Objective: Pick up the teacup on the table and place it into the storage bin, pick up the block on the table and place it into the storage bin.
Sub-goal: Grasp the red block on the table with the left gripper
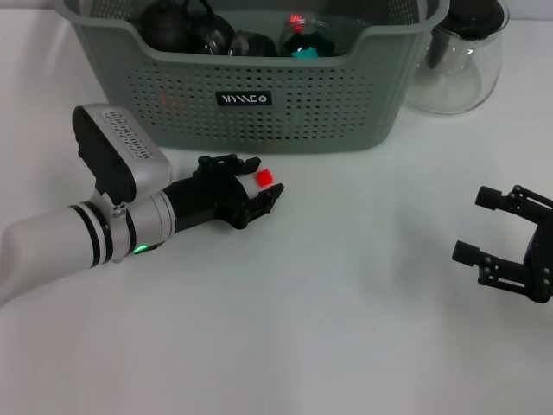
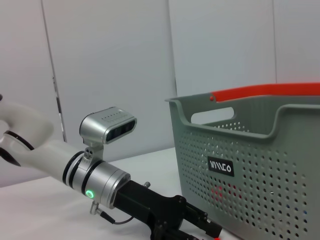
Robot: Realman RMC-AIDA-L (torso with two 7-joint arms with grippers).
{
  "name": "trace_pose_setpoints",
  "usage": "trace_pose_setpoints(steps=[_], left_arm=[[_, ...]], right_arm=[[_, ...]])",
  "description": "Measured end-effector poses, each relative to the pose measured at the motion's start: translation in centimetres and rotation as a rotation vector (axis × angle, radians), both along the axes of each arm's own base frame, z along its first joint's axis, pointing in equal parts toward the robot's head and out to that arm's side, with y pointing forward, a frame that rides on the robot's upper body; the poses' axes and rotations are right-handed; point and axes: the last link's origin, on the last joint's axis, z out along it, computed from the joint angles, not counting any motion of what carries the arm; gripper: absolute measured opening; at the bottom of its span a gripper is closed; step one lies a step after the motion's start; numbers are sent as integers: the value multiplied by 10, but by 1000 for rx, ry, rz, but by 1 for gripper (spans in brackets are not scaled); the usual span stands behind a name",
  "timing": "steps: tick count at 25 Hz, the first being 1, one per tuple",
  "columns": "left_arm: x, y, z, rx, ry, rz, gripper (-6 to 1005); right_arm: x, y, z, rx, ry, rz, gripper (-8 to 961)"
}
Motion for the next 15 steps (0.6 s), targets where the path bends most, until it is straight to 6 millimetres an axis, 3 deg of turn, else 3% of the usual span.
trace_pose_setpoints(steps=[15], left_arm=[[2,-2,-3,-13,7,-12,508]], right_arm=[[0,0,-1,-5,-3,-1,851]])
